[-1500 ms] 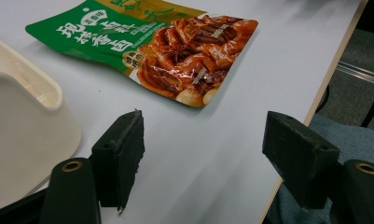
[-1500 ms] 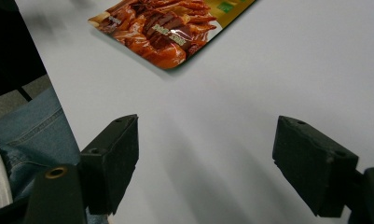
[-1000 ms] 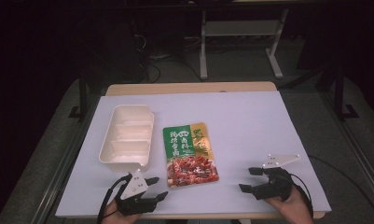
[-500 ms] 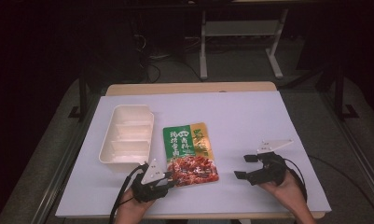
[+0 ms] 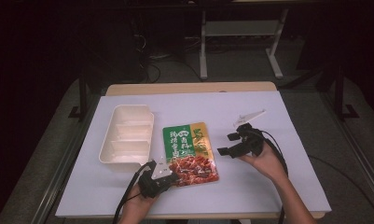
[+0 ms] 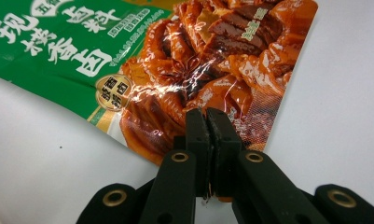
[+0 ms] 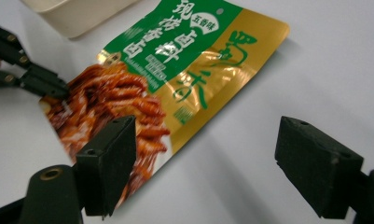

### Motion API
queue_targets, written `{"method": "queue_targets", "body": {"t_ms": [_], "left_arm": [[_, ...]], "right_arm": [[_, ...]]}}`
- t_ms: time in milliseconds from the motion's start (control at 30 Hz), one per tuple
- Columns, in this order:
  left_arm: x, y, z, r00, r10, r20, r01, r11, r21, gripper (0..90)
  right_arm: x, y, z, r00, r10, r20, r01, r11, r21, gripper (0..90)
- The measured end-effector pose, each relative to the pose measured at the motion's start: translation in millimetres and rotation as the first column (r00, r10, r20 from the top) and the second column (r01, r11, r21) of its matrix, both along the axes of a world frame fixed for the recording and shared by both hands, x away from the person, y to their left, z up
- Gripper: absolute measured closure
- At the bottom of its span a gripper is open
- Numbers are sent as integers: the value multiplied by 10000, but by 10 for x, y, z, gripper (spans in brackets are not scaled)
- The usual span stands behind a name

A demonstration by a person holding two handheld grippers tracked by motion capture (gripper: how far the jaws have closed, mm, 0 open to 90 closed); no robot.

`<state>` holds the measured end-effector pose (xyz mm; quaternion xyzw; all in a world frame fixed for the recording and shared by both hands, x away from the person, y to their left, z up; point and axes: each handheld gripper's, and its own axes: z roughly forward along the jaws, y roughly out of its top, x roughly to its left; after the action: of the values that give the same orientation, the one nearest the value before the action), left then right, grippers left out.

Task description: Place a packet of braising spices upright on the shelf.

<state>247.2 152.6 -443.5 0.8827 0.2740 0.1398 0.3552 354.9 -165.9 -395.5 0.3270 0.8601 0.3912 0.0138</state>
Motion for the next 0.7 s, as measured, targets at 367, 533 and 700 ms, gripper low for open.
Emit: {"method": "queue_targets", "body": {"t_ms": [367, 533, 700], "left_arm": [[25, -2, -9, 9998, -69, -165, 73, 9997, 237, 897], [21, -2, -15, 9999, -71, -124, 73, 9998, 192, 897], [23, 0, -19, 9999, -60, -162, 62, 9999, 124, 897]], "right_arm": [[546, 376, -97, 9983, -73, -578, 39, 9983, -586, 228], [731, 472, -176, 9959, -146, -892, 88, 9979, -648, 231], [860, 508, -279, 9952, -269, -938, 224, 9986, -485, 257]]}}
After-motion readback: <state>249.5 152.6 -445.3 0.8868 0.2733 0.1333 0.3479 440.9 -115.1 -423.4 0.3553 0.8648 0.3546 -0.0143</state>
